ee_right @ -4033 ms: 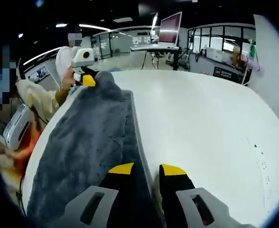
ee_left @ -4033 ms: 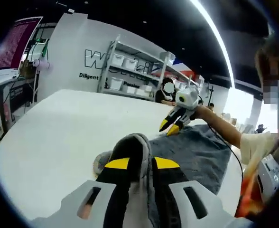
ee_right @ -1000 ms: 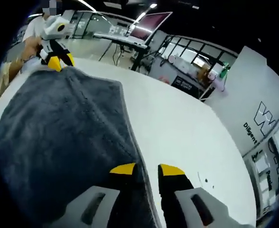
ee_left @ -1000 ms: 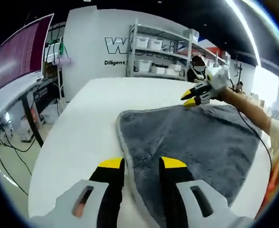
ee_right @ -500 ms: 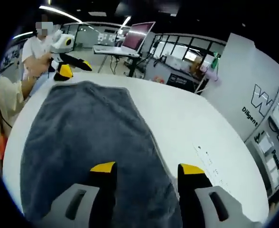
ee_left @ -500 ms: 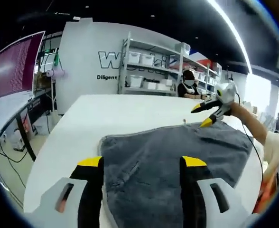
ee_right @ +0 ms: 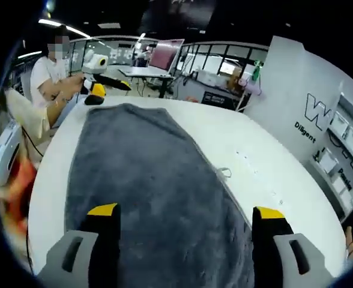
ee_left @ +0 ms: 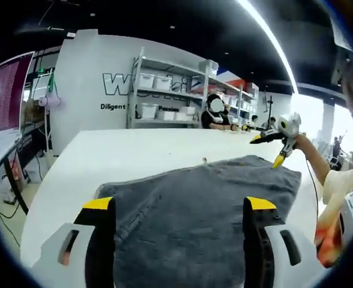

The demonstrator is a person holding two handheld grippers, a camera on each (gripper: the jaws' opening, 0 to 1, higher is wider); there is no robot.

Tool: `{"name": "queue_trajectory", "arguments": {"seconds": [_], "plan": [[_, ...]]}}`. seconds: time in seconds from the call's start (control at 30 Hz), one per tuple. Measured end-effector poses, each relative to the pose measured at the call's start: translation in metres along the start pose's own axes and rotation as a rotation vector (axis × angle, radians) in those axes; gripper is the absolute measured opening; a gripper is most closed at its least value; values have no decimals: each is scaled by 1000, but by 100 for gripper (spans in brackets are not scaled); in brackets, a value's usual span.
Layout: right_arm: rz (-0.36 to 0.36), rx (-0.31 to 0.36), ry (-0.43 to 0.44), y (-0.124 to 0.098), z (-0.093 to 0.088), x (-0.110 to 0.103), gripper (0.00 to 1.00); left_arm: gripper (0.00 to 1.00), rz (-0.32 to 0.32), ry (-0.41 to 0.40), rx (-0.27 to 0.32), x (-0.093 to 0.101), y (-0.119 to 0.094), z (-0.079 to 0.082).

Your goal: Fold the towel on the table until its edges align and the towel forms a compact rectangular stack.

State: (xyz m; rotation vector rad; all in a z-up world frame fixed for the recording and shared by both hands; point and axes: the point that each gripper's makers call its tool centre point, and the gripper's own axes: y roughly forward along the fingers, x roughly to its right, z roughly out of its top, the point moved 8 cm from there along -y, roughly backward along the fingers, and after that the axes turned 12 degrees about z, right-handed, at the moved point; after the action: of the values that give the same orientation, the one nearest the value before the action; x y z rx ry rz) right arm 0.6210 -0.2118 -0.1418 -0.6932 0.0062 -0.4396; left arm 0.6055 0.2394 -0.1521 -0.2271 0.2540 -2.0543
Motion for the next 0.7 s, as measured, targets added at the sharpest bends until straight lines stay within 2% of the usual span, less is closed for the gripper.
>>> {"name": "queue_trajectory", "arguments": {"seconds": [0.27,0.43,0.47,0.6,0.67,0.7], "plan": [[-26,34,16,-36,-26,-25,99,99,-24,51,-7,15,-3,-2],[-41,42,65,-53,-51,-33,99,99,-56,72,4,23,-3,-3],[-45,42,73,-55,-54,-33,99,99,-59,78,6,24,-2,-4],[-102,115,153,-72,-66,-23,99,99,-74,80,-6,27,-1,-6],[-130,175,206,-83,-72,-12,99,99,-78,76,-5,26,0,-6],[-155,184,228,-89,-76,-4,98,99,-77,75,-5,27,0,-6]]}}
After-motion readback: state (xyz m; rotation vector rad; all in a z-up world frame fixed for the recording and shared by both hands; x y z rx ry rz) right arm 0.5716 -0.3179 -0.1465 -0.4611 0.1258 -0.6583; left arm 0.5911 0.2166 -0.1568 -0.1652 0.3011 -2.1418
